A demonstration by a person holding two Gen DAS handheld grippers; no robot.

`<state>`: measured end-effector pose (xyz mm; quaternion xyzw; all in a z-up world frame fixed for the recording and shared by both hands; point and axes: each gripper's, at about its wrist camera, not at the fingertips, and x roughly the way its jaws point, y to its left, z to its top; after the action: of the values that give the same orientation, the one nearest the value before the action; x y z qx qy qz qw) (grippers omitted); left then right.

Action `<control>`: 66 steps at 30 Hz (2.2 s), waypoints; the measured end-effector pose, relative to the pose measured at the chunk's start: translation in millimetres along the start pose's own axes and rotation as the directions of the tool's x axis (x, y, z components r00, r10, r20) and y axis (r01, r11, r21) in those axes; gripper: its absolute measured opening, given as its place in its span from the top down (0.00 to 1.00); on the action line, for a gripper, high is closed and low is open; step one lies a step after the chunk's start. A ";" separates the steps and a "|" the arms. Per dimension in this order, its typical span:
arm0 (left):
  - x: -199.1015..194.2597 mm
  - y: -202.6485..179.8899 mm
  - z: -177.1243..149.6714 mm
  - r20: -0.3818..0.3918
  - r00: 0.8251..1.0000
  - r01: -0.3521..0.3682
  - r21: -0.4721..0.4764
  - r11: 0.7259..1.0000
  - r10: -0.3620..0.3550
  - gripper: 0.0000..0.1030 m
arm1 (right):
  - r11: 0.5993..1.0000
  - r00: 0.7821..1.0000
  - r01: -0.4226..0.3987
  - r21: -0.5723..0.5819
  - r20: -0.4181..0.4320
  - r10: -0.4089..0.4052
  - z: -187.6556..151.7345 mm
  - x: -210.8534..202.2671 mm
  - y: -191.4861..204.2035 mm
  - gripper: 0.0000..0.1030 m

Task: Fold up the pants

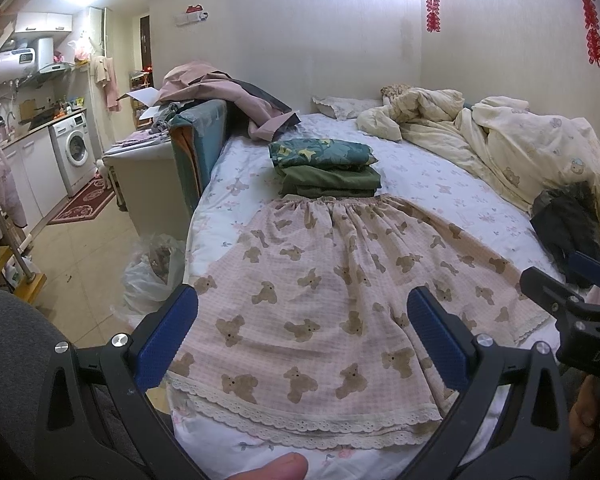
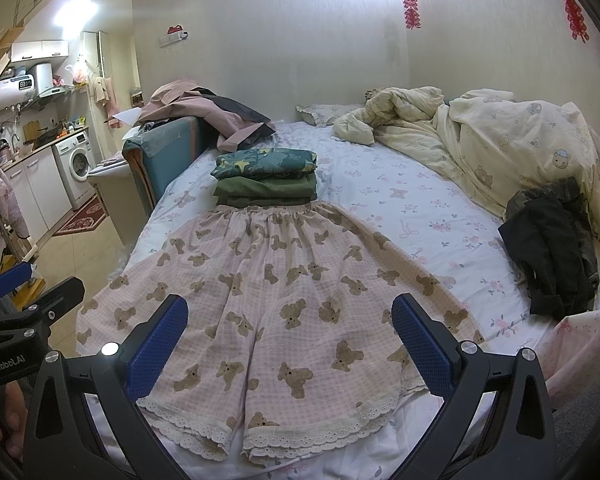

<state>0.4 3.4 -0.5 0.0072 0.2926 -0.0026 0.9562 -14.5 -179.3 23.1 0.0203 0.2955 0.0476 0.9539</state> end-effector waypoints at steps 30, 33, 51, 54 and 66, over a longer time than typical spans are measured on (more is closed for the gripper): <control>-3.0 7.2 6.6 0.007 1.000 -0.002 -0.001 1.000 0.002 0.00 | 1.000 1.000 -0.001 0.000 0.001 0.001 0.1 -0.4 0.1 0.00; -3.0 7.1 6.5 0.007 1.000 -0.002 -0.001 1.000 0.002 0.00 | 1.000 1.000 0.000 0.001 0.003 0.000 0.2 -0.7 0.1 0.00; -3.4 7.0 6.0 0.010 1.000 -0.004 0.000 1.000 0.004 0.00 | 1.000 1.000 -0.001 0.000 0.002 0.001 -1.3 -0.7 1.5 0.00; -4.3 9.4 10.1 0.004 1.000 -0.004 -0.005 1.000 0.004 0.00 | 1.000 1.000 -0.008 0.005 -0.003 0.008 4.8 -0.7 -0.4 0.00; 12.2 6.2 26.3 -0.101 0.995 0.002 -0.064 0.998 -0.008 0.00 | 0.720 0.778 -0.118 0.684 -0.387 0.495 -66.5 86.5 -105.0 0.05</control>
<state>25.3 9.1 14.5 -0.0239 0.3405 0.0047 0.9399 27.2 -274.1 -87.4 0.3718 0.5443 0.1154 0.7431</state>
